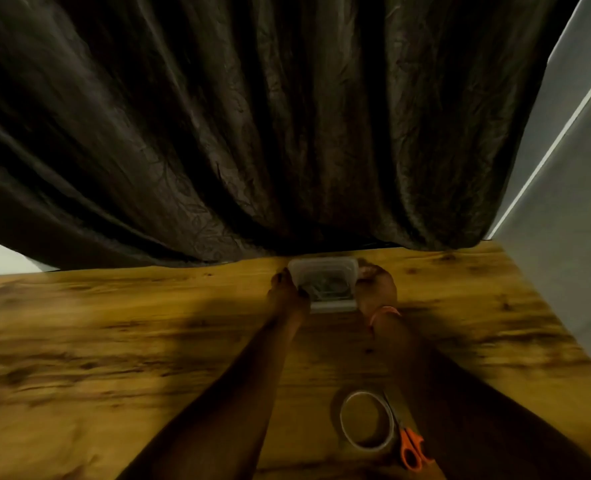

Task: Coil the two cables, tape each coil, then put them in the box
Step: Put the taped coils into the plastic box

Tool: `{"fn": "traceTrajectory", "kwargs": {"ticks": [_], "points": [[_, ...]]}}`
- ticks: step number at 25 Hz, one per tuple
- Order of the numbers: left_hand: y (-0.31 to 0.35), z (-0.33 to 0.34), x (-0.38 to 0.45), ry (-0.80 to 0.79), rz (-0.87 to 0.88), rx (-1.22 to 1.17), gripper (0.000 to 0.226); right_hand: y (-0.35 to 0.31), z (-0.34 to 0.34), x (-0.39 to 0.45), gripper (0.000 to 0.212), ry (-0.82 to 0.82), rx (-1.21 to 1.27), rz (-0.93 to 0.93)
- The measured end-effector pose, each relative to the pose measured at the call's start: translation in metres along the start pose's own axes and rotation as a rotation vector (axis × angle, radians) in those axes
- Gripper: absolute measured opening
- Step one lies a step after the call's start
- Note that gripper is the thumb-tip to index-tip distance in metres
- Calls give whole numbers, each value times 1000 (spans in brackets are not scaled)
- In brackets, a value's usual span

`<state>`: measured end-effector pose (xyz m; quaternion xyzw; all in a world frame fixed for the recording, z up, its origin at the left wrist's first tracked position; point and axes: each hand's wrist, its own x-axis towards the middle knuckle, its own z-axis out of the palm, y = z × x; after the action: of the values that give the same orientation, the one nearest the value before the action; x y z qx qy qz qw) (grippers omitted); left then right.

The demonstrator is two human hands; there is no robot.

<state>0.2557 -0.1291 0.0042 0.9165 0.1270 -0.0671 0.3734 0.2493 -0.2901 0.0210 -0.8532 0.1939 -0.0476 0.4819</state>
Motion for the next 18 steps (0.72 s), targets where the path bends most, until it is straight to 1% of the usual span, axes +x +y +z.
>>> {"fn": "traceTrajectory", "kwargs": {"ticks": [2,7,10,13,15,18], "points": [[-2,2,2,-55,-1,-2,65,12,6,6,31,-9,-10,-63],[-18,5,14,-76,31,-43,62,12,-3,-5,42,-99,-127,-133],[-23,2,10,-51,65,-69,56,16,-4,-16,52,-133,-157,-151],[-31,-7,2,15,96,-14,51,16,5,-19,55,-170,-176,-167],[-46,-20,-6,37,107,25,58,12,19,-24,54,-204,-198,-213],[-73,-46,-20,70,25,152,65,0,53,-40,51,-226,-116,-199]]}}
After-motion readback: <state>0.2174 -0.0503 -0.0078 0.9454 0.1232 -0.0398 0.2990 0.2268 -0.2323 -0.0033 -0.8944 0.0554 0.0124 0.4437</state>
